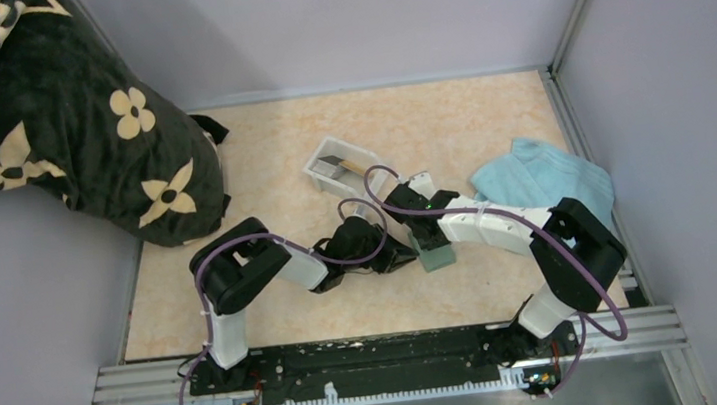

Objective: Put the credit cards into the card holder
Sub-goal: Close the card holder at the center of the board.

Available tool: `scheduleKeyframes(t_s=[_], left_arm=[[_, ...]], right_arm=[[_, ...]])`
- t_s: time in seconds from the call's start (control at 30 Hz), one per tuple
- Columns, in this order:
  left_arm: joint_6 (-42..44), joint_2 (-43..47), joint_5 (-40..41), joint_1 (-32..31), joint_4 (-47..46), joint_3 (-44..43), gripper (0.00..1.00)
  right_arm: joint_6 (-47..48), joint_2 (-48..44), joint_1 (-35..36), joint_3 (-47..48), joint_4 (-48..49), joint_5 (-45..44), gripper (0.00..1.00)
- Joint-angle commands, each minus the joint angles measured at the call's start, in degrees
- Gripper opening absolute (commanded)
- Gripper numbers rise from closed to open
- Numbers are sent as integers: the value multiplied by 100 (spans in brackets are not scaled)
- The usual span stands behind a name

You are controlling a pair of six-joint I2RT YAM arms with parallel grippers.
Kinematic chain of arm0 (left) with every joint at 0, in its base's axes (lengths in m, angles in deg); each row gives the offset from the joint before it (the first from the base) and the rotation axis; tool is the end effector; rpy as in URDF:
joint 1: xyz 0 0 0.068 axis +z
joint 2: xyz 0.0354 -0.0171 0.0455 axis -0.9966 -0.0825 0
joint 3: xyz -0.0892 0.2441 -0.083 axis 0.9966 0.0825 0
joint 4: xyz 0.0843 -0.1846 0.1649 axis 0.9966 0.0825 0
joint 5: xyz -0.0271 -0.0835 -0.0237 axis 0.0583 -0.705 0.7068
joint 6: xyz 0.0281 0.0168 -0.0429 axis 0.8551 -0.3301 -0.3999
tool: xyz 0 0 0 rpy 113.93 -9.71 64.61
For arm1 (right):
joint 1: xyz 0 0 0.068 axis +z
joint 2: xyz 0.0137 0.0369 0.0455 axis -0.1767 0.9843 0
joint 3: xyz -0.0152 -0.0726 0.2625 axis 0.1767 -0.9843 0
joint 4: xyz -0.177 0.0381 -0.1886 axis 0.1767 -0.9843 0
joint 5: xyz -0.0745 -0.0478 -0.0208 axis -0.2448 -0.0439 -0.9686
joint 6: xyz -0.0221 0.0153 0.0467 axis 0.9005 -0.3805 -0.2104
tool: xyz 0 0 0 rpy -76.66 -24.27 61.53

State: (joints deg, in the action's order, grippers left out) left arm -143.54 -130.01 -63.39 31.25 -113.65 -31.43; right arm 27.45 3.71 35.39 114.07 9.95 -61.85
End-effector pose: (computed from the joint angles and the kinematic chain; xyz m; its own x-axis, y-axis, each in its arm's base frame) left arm 0.1998 -0.2835 0.0909 -0.9018 -0.4297 -0.0461 -0.1769 0.4644 -0.8678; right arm 0.2037 0.1827 0.1849 -0.8458 -0.2439 -0.4744 -0.1207 0.9538 -0.2752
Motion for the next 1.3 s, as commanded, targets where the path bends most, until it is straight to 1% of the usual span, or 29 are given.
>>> scheduleKeyframes(t_s=[0.0,0.7,0.8,0.97,1.27], left_arm=[[211,-319,188,-38,857,37,26],[241,-337,201,-39,870,-28,26],[241,-348,194,-39,841,-13,26],[224,-377,176,-44,804,0,26],[223,-415,158,-44,755,9,26]], right_arm=[[76,-88,23,187,-3,158,4],[170,302,23,143,-54,1,6],[171,288,23,167,-5,17,8],[174,202,23,261,-23,-49,16],[146,88,56,394,-149,-189,17]])
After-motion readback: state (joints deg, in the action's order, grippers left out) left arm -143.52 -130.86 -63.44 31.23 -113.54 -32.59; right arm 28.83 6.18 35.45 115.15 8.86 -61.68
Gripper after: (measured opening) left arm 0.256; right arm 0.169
